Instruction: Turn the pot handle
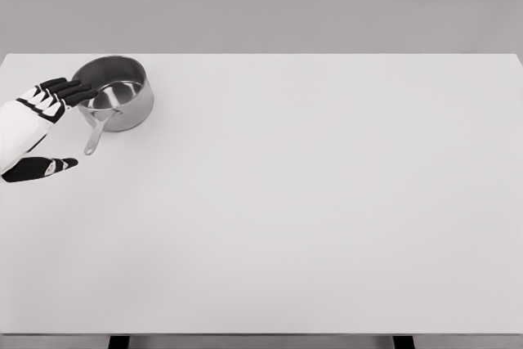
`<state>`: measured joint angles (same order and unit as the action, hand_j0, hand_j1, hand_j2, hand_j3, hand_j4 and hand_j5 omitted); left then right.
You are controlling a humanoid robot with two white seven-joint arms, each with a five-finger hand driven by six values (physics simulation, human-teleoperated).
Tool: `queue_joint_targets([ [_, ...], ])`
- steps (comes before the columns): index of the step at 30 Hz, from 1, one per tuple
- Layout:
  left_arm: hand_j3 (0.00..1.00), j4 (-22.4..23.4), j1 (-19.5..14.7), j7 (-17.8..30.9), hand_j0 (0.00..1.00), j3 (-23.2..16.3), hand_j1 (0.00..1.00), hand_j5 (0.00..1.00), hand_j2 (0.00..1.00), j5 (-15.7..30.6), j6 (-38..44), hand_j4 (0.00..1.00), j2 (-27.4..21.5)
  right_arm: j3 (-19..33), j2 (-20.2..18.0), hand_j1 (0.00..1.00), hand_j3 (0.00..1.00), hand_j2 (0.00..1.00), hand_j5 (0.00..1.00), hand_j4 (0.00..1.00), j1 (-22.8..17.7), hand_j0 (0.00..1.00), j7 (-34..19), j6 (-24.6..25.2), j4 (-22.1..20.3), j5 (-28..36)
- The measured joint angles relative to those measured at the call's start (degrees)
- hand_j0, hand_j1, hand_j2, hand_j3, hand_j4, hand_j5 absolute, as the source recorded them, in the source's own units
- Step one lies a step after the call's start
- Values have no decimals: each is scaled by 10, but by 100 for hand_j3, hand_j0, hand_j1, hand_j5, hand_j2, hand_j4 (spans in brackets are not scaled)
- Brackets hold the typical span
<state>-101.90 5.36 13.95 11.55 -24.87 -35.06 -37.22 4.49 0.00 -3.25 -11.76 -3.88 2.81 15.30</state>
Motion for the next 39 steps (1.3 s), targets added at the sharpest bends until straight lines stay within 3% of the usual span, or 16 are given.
queue_joint_targets([
  [9, 100, -2, -11, 1, 100, 2, 100, 100, 100, -4, 0, 100, 1, 0, 0, 100, 100, 100, 100, 100, 0, 100, 0, 0, 0, 0],
  [12, 100, -2, -33, 2, 100, 1, 100, 100, 100, -23, 0, 100, 2, 0, 0, 100, 100, 100, 100, 100, 0, 100, 0, 0, 0, 0],
  [16, 100, -7, -34, 10, 100, -3, 100, 100, 100, -59, 0, 100, 1, 0, 0, 100, 100, 100, 100, 100, 0, 100, 0, 0, 0, 0],
  [21, 100, -12, -78, 64, 100, -24, 100, 100, 100, -65, 0, 100, 1, 0, 0, 100, 100, 100, 100, 100, 0, 100, 0, 0, 0, 0],
  [27, 100, -13, -118, 81, 100, -40, 100, 100, 100, -63, 0, 100, 5, 0, 0, 100, 100, 100, 100, 100, 0, 100, 0, 0, 0, 0],
  [34, 100, -13, -135, 82, 100, -108, 100, 100, 100, -2, 0, 100, 4, 0, 0, 100, 100, 100, 100, 100, 0, 100, 0, 0, 0, 0],
  [39, 100, -7, -161, 83, 100, -143, 100, 100, 100, 32, 52, 100, 2, 0, 0, 100, 100, 100, 100, 100, 0, 100, 0, 0, 0, 0],
])
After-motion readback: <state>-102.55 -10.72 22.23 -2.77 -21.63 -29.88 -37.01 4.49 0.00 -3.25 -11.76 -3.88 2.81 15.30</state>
